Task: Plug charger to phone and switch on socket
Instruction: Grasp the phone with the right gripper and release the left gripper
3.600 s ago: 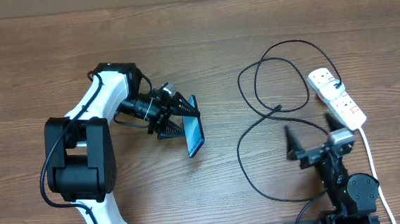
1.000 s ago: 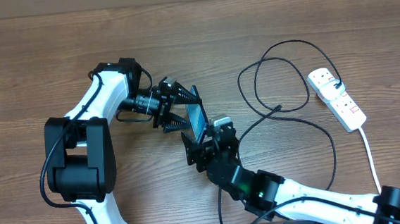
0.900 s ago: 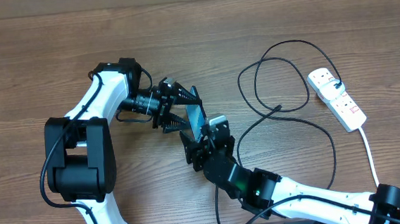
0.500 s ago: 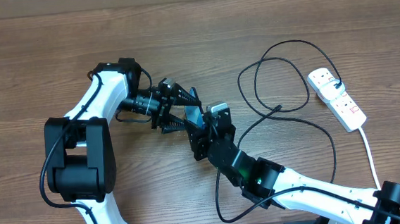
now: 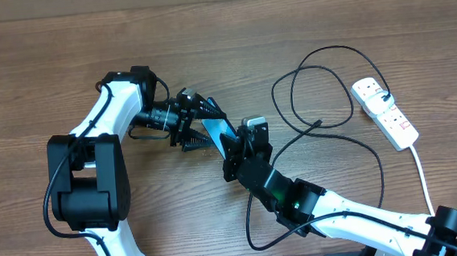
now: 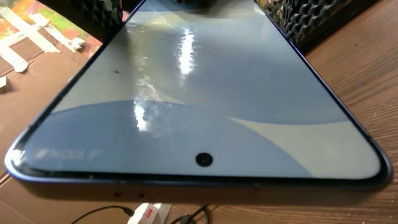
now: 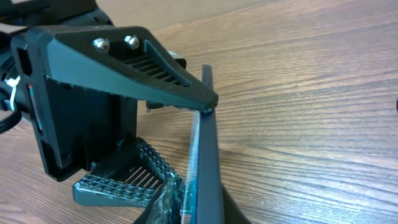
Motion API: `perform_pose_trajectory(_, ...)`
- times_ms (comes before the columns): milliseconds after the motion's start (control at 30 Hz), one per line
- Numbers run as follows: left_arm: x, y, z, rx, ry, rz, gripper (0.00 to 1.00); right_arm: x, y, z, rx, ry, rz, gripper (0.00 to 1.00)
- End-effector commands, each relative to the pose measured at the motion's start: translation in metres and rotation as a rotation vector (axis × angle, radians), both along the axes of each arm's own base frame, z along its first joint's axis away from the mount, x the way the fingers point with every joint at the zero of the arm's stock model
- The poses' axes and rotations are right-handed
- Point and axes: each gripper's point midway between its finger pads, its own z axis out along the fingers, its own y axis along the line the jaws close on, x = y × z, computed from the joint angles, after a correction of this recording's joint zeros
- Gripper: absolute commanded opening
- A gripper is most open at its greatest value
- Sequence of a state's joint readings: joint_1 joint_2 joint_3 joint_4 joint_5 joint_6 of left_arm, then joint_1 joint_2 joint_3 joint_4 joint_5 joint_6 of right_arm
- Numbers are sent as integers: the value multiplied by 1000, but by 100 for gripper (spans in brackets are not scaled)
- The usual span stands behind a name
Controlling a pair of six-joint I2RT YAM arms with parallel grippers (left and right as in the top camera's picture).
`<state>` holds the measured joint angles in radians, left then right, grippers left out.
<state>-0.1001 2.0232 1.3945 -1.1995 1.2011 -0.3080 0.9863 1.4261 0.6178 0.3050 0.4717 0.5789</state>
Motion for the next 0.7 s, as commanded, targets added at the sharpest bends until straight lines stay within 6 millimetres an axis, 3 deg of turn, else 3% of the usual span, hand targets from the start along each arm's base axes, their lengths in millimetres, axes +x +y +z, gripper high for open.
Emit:
perform_pose_trajectory(0, 1, -5, 1, 10, -8, -17, 63, -8, 25, 19, 53, -18, 104, 9)
perform_pose_trajectory(133, 0, -3, -3, 32, -10, -22, 79, -8, 25, 22, 86, -5, 91, 7)
perform_pose_trajectory(300, 6, 0, -2, 36, -32, -12, 86, 0, 18, 23, 115, 10, 52, 4)
perform_pose_trajectory(467, 17, 9, -3, 133, -94, -29, 94, 18, -2, 19, 172, 59, -41, 4)
perform_pose_trajectory(567, 35, 15, 10, 182, -182, -24, 94, 28, -15, 16, 218, 96, -106, 4)
perform_pose_trajectory(667, 56, 33, 54, 262, -403, -36, 91, 40, -38, 6, 309, 198, -212, 4)
